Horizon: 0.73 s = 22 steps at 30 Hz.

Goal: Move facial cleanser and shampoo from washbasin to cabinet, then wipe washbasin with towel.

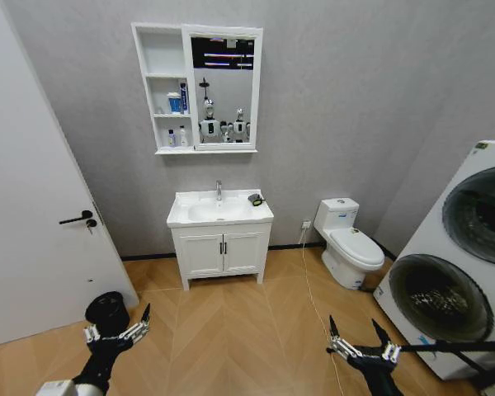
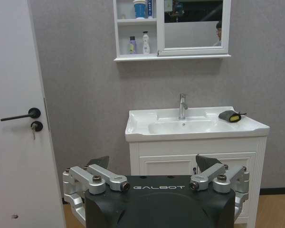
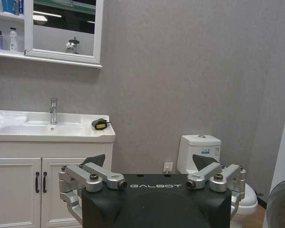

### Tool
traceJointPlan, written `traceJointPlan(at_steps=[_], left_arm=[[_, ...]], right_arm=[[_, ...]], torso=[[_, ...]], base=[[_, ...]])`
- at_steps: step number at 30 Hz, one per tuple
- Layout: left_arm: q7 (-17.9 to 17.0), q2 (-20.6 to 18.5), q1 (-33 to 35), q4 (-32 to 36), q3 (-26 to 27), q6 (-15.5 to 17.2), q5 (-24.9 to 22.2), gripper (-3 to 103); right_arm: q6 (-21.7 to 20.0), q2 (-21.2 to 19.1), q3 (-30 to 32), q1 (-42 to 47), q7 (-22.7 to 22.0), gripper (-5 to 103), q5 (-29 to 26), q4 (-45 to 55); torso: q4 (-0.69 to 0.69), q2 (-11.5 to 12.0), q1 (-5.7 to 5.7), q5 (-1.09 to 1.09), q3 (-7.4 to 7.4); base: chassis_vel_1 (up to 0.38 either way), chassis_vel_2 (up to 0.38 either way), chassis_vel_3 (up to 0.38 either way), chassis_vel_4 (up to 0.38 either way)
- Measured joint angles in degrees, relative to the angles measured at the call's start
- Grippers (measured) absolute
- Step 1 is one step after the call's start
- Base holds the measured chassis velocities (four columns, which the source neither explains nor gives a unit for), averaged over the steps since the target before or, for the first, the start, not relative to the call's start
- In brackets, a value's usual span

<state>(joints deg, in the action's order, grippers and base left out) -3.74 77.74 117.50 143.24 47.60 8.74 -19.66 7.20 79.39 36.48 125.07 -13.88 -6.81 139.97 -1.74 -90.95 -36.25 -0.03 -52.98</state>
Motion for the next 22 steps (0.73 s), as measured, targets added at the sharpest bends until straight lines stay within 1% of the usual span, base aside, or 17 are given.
traceJointPlan(at_steps=[22], left_arm=[[0.0,0.0,0.0,0.0,0.0,0.0,0.0,100]], right_arm=[[0.0,0.0,0.0,0.0,0.0,100,0.0,0.0]], torso=[[0.00,0.0,0.00,0.00,0.00]], base=[[0.000,0.000,0.000,0.000]])
